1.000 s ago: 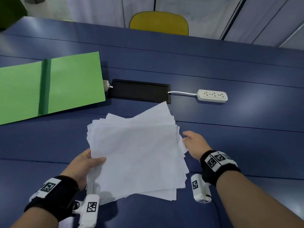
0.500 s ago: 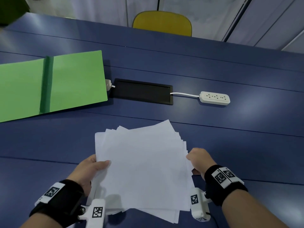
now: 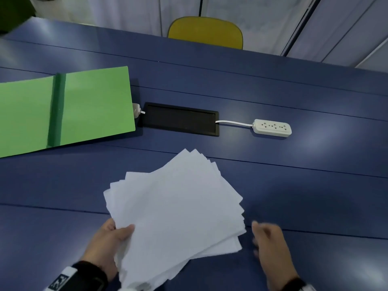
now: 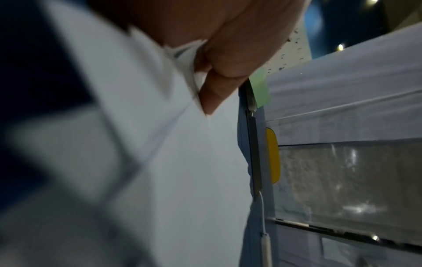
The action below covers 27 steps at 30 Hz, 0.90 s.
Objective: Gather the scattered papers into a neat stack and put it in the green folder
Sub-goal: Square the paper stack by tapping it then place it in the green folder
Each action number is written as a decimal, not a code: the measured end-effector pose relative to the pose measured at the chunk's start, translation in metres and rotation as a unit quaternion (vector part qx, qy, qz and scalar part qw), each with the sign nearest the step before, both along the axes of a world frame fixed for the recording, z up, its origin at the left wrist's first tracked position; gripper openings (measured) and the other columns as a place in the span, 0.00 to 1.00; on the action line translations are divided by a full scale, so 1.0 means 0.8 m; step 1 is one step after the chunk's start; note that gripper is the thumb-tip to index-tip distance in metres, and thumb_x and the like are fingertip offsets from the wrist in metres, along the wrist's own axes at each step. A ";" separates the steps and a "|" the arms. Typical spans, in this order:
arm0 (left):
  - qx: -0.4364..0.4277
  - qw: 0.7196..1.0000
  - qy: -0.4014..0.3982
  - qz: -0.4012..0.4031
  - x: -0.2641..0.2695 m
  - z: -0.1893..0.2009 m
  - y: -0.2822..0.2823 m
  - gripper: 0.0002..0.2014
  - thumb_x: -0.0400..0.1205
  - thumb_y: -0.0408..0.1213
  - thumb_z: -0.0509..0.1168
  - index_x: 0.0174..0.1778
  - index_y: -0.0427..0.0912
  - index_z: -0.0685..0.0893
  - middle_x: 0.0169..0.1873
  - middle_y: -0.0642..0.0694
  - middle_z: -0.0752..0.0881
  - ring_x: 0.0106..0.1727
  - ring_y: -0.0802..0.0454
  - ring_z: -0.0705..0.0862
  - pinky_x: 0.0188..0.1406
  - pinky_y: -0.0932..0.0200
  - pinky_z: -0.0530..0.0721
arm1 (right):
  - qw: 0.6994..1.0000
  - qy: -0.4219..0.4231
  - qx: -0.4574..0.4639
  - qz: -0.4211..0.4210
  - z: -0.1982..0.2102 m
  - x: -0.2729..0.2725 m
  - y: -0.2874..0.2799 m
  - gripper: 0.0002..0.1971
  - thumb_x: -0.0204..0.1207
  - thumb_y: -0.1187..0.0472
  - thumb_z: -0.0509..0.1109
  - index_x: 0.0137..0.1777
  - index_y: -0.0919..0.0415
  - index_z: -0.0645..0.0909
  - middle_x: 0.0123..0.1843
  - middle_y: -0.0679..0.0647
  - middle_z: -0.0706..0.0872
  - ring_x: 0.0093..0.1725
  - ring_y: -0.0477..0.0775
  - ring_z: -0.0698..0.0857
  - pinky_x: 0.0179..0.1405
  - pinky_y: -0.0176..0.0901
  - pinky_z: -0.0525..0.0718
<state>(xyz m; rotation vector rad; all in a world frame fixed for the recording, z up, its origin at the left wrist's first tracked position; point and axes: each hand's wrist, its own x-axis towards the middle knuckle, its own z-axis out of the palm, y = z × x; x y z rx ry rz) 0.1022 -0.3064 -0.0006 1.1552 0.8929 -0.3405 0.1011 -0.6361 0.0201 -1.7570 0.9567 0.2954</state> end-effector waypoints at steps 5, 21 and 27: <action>0.008 0.998 0.003 0.067 -0.032 -0.018 -0.047 0.07 0.81 0.19 0.64 0.54 0.25 0.79 0.50 0.25 0.88 0.44 0.33 0.88 0.49 0.40 0.86 | 0.917 0.152 0.364 -0.055 -0.009 -0.030 0.036 0.22 0.84 0.46 0.66 0.71 0.60 0.74 0.56 0.68 0.86 0.57 0.70 0.86 0.59 0.66 0.83; 0.032 0.980 -0.024 -0.195 0.052 0.009 -0.028 0.10 0.84 0.34 0.66 0.60 0.37 0.84 0.51 0.37 0.92 0.49 0.38 0.91 0.54 0.40 0.88 | 0.963 0.027 0.201 0.179 -0.026 0.014 -0.007 0.17 0.84 0.73 0.62 0.68 0.60 0.83 0.61 0.56 0.93 0.61 0.60 0.91 0.70 0.64 0.83; -0.011 0.990 -0.038 -0.133 0.047 0.017 -0.058 0.17 0.75 0.30 0.76 0.59 0.34 0.87 0.53 0.33 0.91 0.52 0.34 0.91 0.58 0.38 0.86 | 0.972 -0.015 0.136 0.191 -0.015 0.038 0.013 0.13 0.79 0.61 0.74 0.63 0.55 0.84 0.56 0.50 0.94 0.56 0.53 0.93 0.62 0.60 0.89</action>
